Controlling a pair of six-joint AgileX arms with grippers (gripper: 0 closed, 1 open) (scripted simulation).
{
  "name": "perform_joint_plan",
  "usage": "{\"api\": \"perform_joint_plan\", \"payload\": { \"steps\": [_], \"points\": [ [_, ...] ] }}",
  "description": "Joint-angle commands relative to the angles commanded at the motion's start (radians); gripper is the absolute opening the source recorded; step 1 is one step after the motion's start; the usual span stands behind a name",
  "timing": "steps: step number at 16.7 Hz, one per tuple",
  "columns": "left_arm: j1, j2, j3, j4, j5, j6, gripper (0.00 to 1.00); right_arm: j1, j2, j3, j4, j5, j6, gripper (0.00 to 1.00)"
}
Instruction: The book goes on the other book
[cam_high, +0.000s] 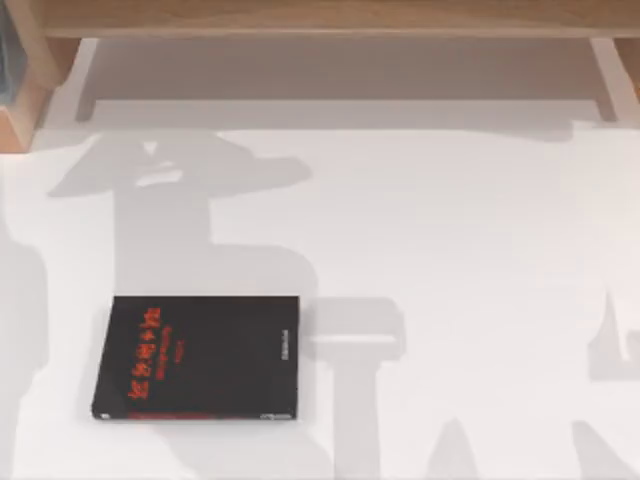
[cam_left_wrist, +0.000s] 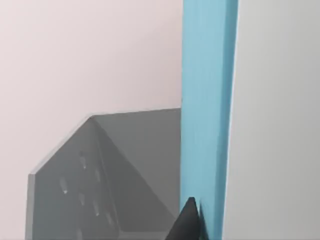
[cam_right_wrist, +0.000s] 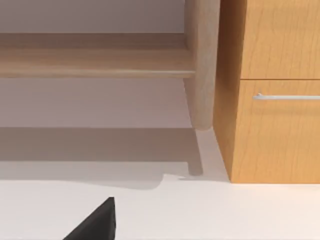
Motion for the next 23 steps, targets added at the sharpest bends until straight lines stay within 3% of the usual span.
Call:
{"api": "perform_joint_plan", "payload": {
  "steps": [7, 12, 15, 19, 23],
  "points": [
    [-0.226, -0.383, -0.416, -0.042, -0.570, 0.324, 0.00, 0.000, 0.000, 0.000, 0.000, 0.000, 0.000, 1.00],
    [-0.556, -0.562, -0.729, -0.137, -0.892, 0.519, 0.00, 0.000, 0.000, 0.000, 0.000, 0.000, 0.000, 1.00],
    [-0.817, -0.617, -0.875, -0.206, -0.985, 0.607, 0.00, 0.000, 0.000, 0.000, 0.000, 0.000, 0.000, 1.00],
    [-1.150, -0.639, -1.007, -0.291, -1.019, 0.687, 0.00, 0.000, 0.000, 0.000, 0.000, 0.000, 0.000, 1.00],
    [-1.341, -0.628, -1.078, -0.352, -1.008, 0.725, 0.00, 0.000, 0.000, 0.000, 0.000, 0.000, 0.000, 1.00]
  ]
}}
